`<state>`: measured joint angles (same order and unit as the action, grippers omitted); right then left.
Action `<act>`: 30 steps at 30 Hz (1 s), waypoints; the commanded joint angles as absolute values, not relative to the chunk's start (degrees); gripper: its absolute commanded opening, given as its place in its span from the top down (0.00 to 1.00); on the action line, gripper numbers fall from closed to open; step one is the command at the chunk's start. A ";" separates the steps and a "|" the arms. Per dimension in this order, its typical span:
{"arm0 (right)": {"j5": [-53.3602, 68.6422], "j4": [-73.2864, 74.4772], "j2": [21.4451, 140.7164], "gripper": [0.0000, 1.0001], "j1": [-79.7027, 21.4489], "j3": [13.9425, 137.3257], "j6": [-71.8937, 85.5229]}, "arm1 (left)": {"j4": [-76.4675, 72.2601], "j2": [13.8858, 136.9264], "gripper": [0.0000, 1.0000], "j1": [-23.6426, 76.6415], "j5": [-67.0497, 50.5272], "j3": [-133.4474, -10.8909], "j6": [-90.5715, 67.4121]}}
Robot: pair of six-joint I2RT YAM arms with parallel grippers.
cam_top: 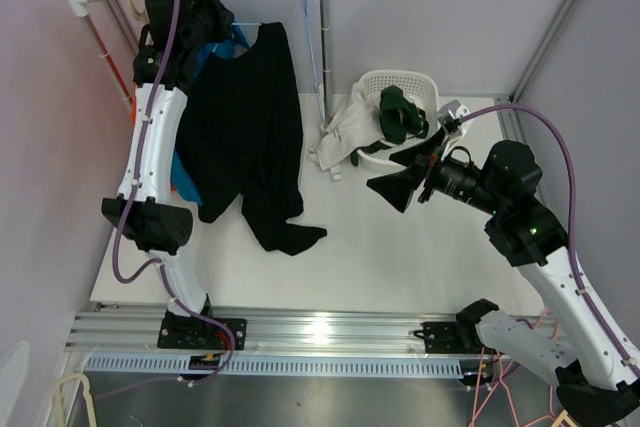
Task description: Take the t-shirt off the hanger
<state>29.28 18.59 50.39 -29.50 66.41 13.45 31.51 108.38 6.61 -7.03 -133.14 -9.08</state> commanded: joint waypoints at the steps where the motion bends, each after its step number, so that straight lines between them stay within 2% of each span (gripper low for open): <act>1: 30.15 16.79 49.92 0.01 -29.44 66.53 13.89 | 27.78 105.83 0.99 6.76 -4.49 -138.08 -9.76; 9: 29.09 16.79 49.92 0.00 -29.62 66.36 13.62 | 28.65 101.52 0.99 6.85 -2.21 -138.43 -12.12; 14: 30.23 13.29 52.99 0.00 -30.49 66.88 14.06 | 34.10 96.43 0.99 8.61 9.03 -134.32 -16.95; 18: 28.40 9.33 56.41 0.01 -36.54 67.32 13.62 | 29.81 87.13 0.99 10.98 9.67 -124.04 -18.28; 21: 28.30 6.35 59.76 0.01 -41.12 68.20 13.97 | 31.54 84.73 0.99 13.70 11.24 -123.92 -18.45; 26: 25.58 0.62 66.08 0.01 -51.57 69.17 13.63 | 35.42 81.48 0.99 22.12 29.65 -122.09 -20.57; 30: 21.02 -6.93 71.34 0.01 -62.37 70.92 9.94 | 36.38 78.58 0.99 26.36 38.39 -118.04 -24.07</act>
